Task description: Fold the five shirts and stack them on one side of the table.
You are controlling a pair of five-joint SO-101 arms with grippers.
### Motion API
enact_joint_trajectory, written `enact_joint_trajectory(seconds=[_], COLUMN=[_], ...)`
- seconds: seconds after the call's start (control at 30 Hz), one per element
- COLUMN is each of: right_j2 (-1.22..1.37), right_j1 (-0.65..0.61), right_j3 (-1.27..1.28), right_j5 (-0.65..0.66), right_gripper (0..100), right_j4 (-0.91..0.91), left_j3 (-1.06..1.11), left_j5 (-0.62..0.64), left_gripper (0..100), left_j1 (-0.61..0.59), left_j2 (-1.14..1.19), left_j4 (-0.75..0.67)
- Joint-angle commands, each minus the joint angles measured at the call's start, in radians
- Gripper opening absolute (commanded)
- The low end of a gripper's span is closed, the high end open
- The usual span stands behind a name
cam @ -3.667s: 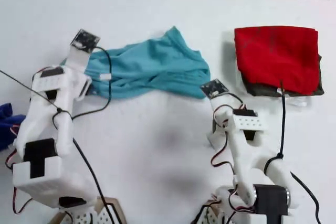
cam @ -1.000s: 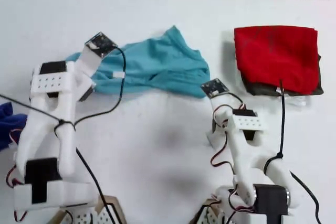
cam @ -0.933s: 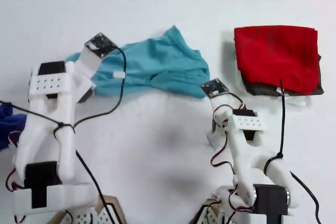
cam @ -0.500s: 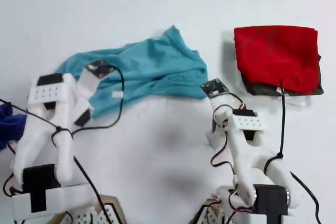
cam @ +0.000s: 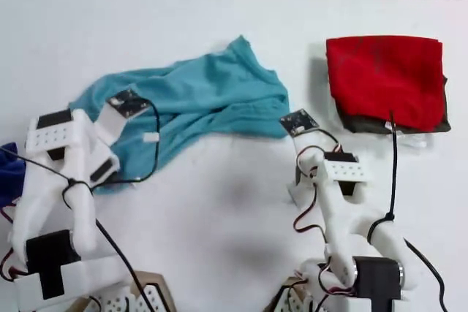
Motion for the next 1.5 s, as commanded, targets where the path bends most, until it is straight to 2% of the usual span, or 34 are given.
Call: enact_joint_trajectory(seconds=[0.0, 0.2, 0.47, 0.6, 0.73, 0.93, 1.07, 1.23, 1.33, 1.47], right_j2=[0.008, 0.008, 0.008, 0.008, 0.008, 0.008, 0.008, 0.008, 0.008, 0.008], right_j1=[0.007, 0.007, 0.007, 0.007, 0.007, 0.007, 0.007, 0.007, 0.007, 0.007], right_j3=[-0.002, -0.002, -0.002, -0.002, -0.002, -0.002, -0.002, -0.002, -0.002, -0.002], right_j5=[-0.005, -0.009, -0.009, -0.009, -0.009, -0.009, -0.009, -0.009, -0.009, -0.009], right_gripper=[29.7, 29.7, 29.7, 29.7, 29.7, 29.7, 29.7, 29.7, 29.7, 29.7], right_j4=[-0.022, -0.028, -0.028, -0.028, -0.028, -0.028, -0.028, -0.028, -0.028, -0.028], left_j3=[0.031, 0.076, 0.105, 0.136, 0.119, -0.051, -0.113, -0.114, -0.113, -0.054], left_j5=[-0.075, -0.207, -0.206, -0.206, -0.167, -0.08, -0.094, -0.183, -0.235, -0.249], left_gripper=[18, 18, 18, 18, 18, 18, 18, 18, 18, 18], left_j1=[-0.009, -0.029, -0.02, -0.012, -0.015, -0.012, -0.012, -0.014, -0.018, -0.012], left_j2=[-0.04, -0.034, -0.031, -0.031, -0.041, -0.041, -0.041, -0.041, -0.035, -0.034], left_j4=[0.002, -0.021, -0.239, -0.267, -0.241, -0.043, 0.094, 0.203, 0.204, 0.104])
